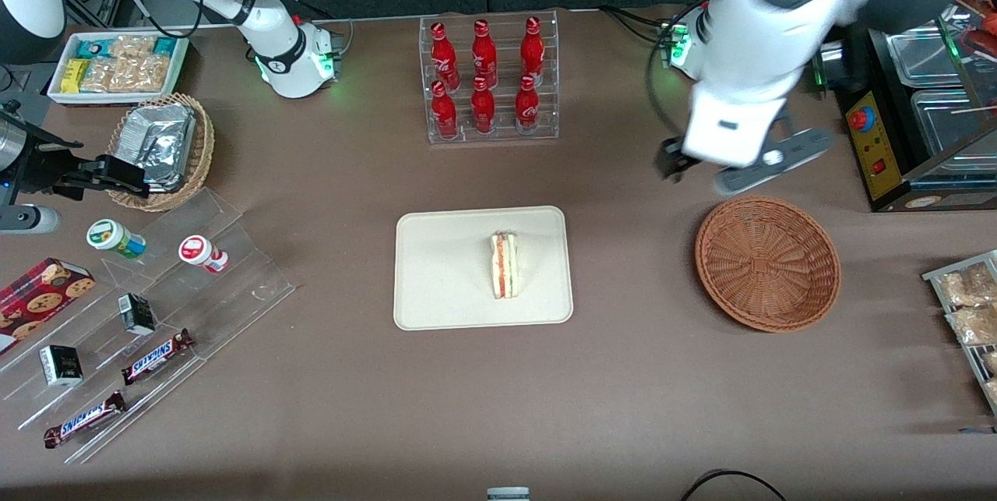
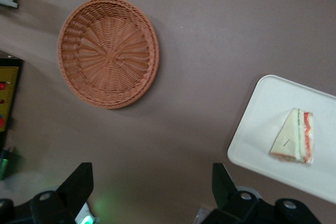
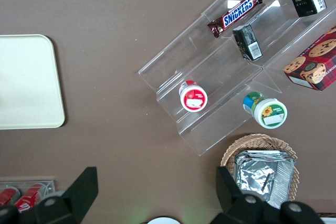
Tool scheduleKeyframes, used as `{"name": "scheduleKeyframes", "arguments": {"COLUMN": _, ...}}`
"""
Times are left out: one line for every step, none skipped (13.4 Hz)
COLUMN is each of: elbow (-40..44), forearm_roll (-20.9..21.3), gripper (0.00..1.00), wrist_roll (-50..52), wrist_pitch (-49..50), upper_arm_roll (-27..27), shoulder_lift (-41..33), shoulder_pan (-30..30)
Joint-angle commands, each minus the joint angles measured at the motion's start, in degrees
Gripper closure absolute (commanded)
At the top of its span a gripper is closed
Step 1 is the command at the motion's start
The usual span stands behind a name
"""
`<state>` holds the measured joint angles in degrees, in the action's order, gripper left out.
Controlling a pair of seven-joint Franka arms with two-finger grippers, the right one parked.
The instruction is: Place sandwich from basket to tray
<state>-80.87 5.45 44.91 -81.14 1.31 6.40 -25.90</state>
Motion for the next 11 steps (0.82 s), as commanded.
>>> {"name": "scheduleKeyframes", "arguments": {"elbow": -5.0, "forearm_roll": -3.4, "gripper": 0.00, "wrist_roll": -11.7, "wrist_pitch": 2.6, "upper_arm_roll": -0.7, "shoulder_lift": -8.5, "shoulder_pan": 7.9}}
{"name": "scheduleKeyframes", "arguments": {"elbow": -6.4, "forearm_roll": -4.0, "gripper": 0.00, "wrist_roll": -16.1, "wrist_pitch": 3.1, "upper_arm_roll": -0.7, "shoulder_lift": -10.9, "shoulder_pan": 11.0}}
{"name": "scheduleKeyframes", "arguments": {"elbow": -8.0, "forearm_roll": -4.1, "gripper": 0.00, "wrist_roll": -19.5, "wrist_pitch": 3.2, "upper_arm_roll": -0.7, "shoulder_lift": -13.1, "shoulder_pan": 13.7}}
{"name": "scheduleKeyframes", "arguments": {"elbow": -9.9, "forearm_roll": -4.1, "gripper": 0.00, "wrist_roll": -22.9, "wrist_pitch": 3.2, "upper_arm_roll": -0.6, "shoulder_lift": -15.1, "shoulder_pan": 15.5}}
{"name": "scheduleKeyframes", "arguments": {"elbow": -11.8, "forearm_roll": -4.6, "gripper": 0.00, "wrist_roll": -27.1, "wrist_pitch": 3.1, "upper_arm_roll": 0.2, "shoulder_lift": -17.3, "shoulder_pan": 17.6}}
{"name": "scheduleKeyframes", "arguments": {"elbow": -12.7, "forearm_roll": -6.6, "gripper": 0.00, "wrist_roll": -31.5, "wrist_pitch": 3.2, "upper_arm_roll": 1.5, "shoulder_lift": -18.7, "shoulder_pan": 19.2}}
{"name": "scheduleKeyframes", "arguments": {"elbow": -13.3, "forearm_roll": -7.7, "gripper": 0.00, "wrist_roll": -35.6, "wrist_pitch": 3.6, "upper_arm_roll": 3.9, "shoulder_lift": -19.7, "shoulder_pan": 19.7}}
{"name": "scheduleKeyframes", "arguments": {"elbow": -13.3, "forearm_roll": -7.7, "gripper": 0.00, "wrist_roll": -38.4, "wrist_pitch": 4.1, "upper_arm_roll": 5.5, "shoulder_lift": -20.1, "shoulder_pan": 19.7}}
{"name": "scheduleKeyframes", "arguments": {"elbow": -13.1, "forearm_roll": -7.7, "gripper": 0.00, "wrist_roll": -38.9, "wrist_pitch": 4.2, "upper_arm_roll": 5.6, "shoulder_lift": -20.1, "shoulder_pan": 19.7}}
{"name": "scheduleKeyframes", "arguments": {"elbow": -12.8, "forearm_roll": -7.7, "gripper": 0.00, "wrist_roll": -39.1, "wrist_pitch": 4.1, "upper_arm_roll": 5.5, "shoulder_lift": -19.8, "shoulder_pan": 19.8}}
{"name": "scheduleKeyframes", "arguments": {"elbow": -12.4, "forearm_roll": -7.6, "gripper": 0.00, "wrist_roll": -39.3, "wrist_pitch": 4.2, "upper_arm_roll": 5.5, "shoulder_lift": -19.6, "shoulder_pan": 19.6}}
